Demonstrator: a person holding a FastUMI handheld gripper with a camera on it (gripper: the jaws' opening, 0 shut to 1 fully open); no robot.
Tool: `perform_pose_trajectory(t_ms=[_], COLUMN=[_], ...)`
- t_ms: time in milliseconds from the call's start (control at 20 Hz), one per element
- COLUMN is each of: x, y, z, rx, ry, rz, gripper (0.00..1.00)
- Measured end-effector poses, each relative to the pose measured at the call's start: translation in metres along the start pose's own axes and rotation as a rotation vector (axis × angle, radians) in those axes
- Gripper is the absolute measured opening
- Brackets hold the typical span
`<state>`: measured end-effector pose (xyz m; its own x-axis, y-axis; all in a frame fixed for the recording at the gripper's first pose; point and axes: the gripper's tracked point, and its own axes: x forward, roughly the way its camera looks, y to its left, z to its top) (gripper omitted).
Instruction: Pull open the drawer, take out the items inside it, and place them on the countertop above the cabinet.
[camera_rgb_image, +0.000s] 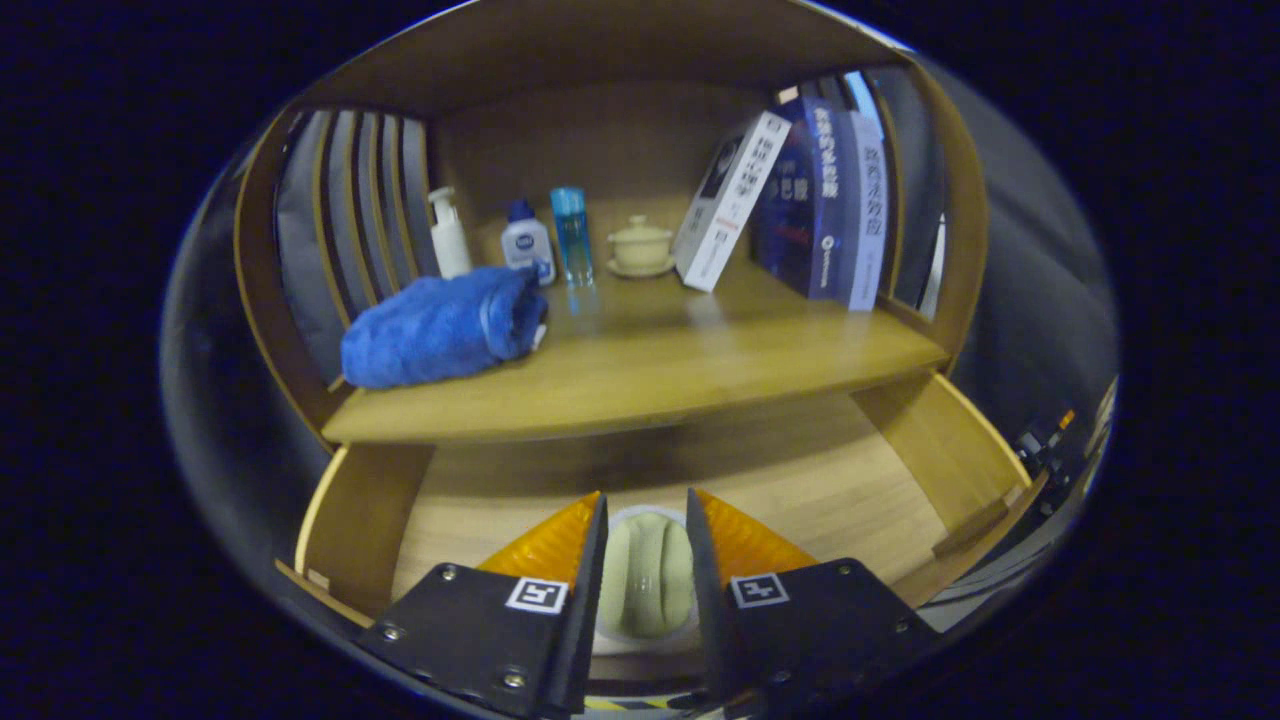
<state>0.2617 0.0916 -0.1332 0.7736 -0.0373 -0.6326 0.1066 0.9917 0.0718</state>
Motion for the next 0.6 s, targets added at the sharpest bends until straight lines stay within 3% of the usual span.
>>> perform_pose_trajectory(t_ms=[250,450,600], x=[0.018,0.024,0.028], y=[-0.005,-0.005,-0.004], z=[-0.032,-0.041,-0.044], rx=[-0.023,-0.036,-0.053], ry=[0.162,0.19,0.202], rz=[-0.059,-0.07,-0.058], gripper=[0.45,0.45,0.28])
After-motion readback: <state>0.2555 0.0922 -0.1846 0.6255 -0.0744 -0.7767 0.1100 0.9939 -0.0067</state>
